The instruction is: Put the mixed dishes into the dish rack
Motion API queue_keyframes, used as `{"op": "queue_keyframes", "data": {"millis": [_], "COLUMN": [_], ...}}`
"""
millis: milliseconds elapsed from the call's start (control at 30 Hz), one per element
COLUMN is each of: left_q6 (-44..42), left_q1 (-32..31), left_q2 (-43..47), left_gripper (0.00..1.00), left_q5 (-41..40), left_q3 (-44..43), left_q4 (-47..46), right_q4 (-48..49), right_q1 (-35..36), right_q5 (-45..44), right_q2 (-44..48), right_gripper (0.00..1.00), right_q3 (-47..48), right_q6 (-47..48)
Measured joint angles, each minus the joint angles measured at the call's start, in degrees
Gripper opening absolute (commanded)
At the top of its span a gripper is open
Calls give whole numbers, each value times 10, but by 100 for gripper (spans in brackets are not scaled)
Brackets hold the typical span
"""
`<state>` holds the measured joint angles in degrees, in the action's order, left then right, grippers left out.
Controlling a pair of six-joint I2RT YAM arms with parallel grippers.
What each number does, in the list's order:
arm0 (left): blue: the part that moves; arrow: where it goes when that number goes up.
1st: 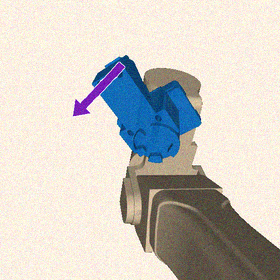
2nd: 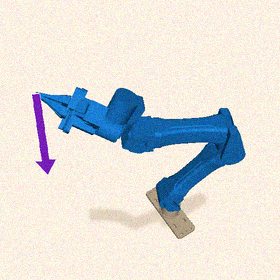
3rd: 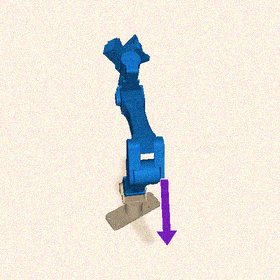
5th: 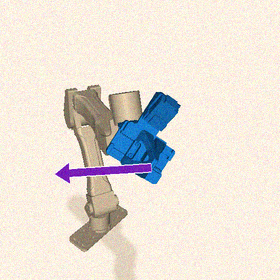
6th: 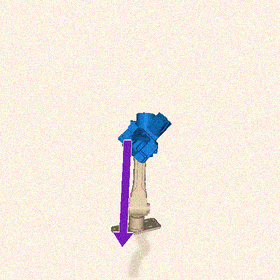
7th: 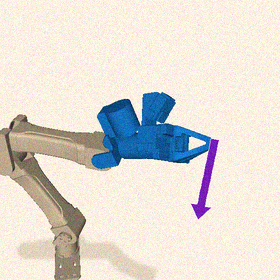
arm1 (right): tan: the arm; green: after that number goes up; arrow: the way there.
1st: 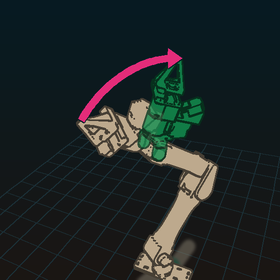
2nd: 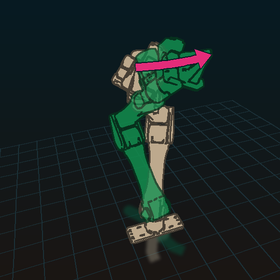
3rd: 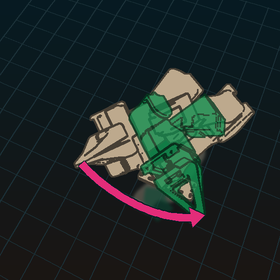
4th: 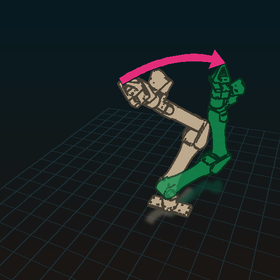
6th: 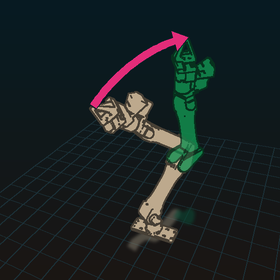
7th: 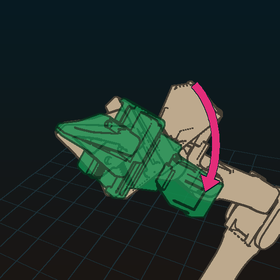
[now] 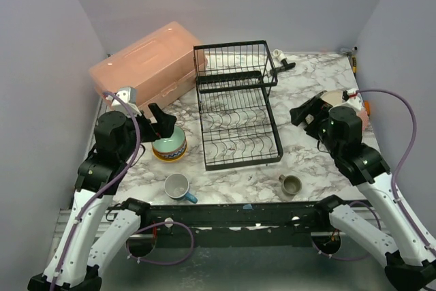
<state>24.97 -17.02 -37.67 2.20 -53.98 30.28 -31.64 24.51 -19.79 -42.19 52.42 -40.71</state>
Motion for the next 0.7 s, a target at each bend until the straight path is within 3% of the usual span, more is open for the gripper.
{"op": "queue_keyframes", "data": {"millis": [300, 533, 700], "left_q6": [141, 298, 406], "left_q1": [0, 0, -4], "left_q2": [0, 11, 17], "left_gripper": [94, 86, 85], "left_q5": [55, 148, 158], "left_q3": [44, 129, 150], "left_q4": [161, 179, 208], "right_q4": [3, 7, 2], "right_q1": [0, 0, 0], "right_q5": [54, 127, 151], "right_q2": [-53, -127, -156], "right_gripper": [100, 100, 100], "right_q3": [-22, -22, -22], "right_q6": [-37, -51, -60]}}
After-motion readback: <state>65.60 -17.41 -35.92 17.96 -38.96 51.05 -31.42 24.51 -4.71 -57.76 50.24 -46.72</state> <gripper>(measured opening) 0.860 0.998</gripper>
